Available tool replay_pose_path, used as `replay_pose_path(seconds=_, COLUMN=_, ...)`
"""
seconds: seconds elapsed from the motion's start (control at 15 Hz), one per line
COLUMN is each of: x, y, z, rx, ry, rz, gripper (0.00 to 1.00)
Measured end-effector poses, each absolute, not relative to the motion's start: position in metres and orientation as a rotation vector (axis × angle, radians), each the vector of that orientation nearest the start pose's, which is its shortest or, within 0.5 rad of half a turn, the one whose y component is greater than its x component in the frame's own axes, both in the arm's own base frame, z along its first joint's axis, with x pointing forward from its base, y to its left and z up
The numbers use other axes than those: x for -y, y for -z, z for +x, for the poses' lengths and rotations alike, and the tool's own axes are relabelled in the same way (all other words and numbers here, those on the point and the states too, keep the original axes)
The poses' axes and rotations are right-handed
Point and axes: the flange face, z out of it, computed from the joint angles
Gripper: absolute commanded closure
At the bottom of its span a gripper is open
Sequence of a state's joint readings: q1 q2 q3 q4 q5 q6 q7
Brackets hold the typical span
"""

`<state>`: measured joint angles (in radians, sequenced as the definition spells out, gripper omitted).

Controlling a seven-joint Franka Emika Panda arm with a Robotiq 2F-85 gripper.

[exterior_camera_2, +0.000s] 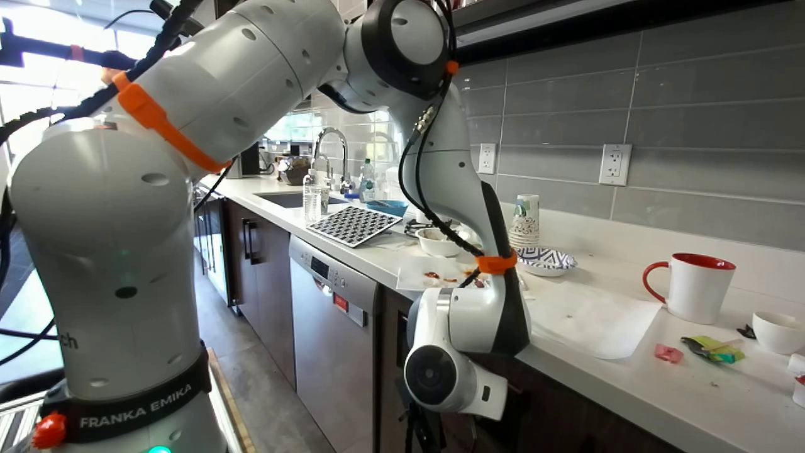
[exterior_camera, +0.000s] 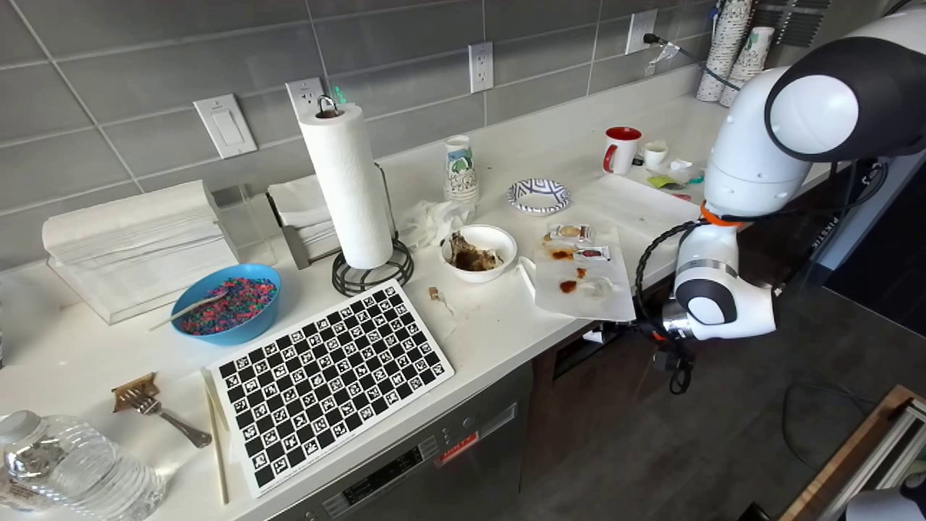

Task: Place the small white container to the left of the mug in the bin beneath the counter

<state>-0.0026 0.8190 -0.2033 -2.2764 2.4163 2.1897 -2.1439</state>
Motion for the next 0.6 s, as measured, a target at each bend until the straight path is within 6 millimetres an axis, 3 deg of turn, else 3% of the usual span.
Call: replay_pose_path(seconds=0.6, x=0.0874, y=0.0202, z=0.4185, rx=-0.363, ry=0.994, rz=-2.434, gripper=0.95)
